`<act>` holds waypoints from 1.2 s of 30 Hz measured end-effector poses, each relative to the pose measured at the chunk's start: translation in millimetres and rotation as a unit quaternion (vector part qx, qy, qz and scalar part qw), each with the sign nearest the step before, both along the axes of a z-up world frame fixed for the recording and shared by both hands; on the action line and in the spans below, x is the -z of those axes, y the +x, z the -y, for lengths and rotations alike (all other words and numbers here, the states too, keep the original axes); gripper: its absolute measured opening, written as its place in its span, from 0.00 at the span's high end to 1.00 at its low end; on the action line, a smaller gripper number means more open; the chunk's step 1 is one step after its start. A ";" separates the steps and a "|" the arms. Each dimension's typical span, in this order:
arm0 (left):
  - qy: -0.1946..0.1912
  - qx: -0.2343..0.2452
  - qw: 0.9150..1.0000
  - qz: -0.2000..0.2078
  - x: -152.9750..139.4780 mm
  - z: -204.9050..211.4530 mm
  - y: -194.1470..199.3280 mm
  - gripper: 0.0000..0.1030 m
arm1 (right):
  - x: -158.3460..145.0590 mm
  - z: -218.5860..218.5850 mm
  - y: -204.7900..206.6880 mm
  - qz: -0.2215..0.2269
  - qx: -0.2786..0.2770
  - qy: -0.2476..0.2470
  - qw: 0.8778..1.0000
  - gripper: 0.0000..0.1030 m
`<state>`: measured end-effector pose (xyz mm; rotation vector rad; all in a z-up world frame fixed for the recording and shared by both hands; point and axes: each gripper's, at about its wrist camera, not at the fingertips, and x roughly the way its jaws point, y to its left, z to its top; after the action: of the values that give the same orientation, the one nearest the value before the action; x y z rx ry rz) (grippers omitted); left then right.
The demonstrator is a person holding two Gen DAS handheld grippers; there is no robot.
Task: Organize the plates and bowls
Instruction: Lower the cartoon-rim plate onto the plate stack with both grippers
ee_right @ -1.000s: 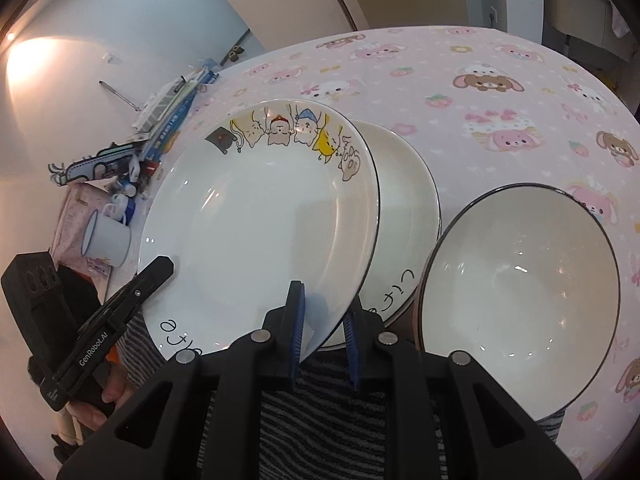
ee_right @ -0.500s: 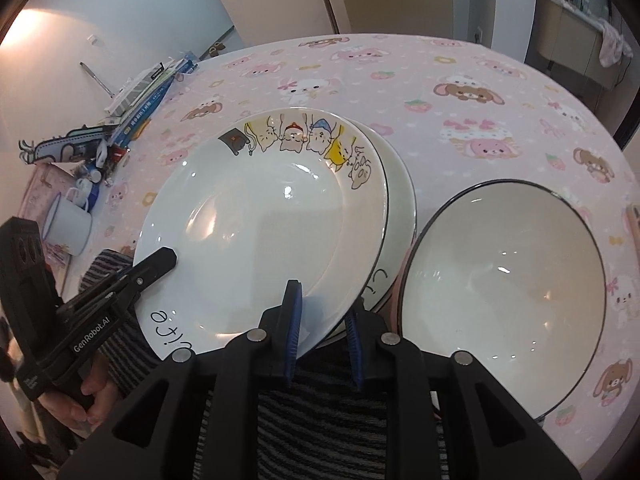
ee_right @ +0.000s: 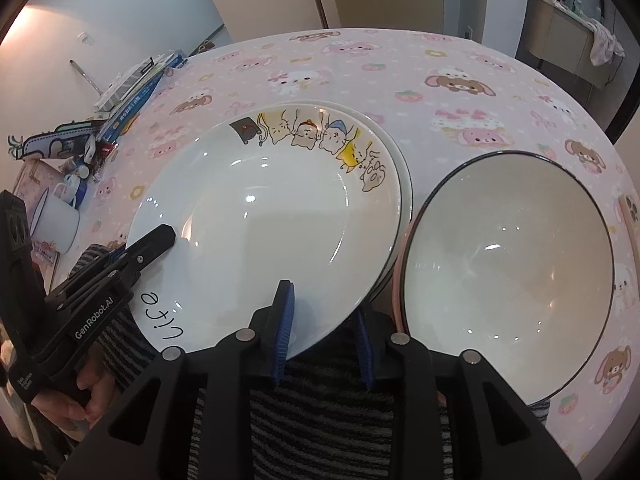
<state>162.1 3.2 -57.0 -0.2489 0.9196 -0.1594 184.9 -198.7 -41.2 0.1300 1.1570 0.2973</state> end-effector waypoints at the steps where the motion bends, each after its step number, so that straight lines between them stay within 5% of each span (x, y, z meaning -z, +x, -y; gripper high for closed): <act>1: 0.004 0.000 1.000 0.002 0.2 1.2 0.2 0.78 | 0.3 0.1 -0.2 -0.004 0.002 0.000 1.000 0.72; 12: 0.019 -0.001 1.000 0.013 3.0 7.1 -1.2 0.77 | 6.4 -0.8 -4.1 -0.012 0.003 -0.002 1.000 0.71; 19: -0.019 0.002 1.000 0.016 -1.2 -4.3 -15.2 0.70 | 6.3 0.5 -7.2 -0.012 0.011 -0.001 1.000 0.73; 25: -0.033 0.001 0.999 0.025 -9.4 -14.3 -22.4 0.76 | 6.1 4.8 -10.2 -0.003 0.018 0.005 1.000 0.74; 31: 0.008 0.002 1.000 0.025 -10.7 -6.1 -9.1 0.80 | 5.1 3.3 -15.3 -0.015 0.028 0.020 0.999 0.69; 36: 0.005 -0.004 1.000 0.025 -7.2 -8.5 -4.4 0.82 | 4.0 -2.2 -17.3 -0.020 0.028 0.017 0.999 0.69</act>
<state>157.7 11.7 -49.9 -0.2396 0.8686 -0.1526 167.6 -196.5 -45.2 0.1991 1.1853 0.2661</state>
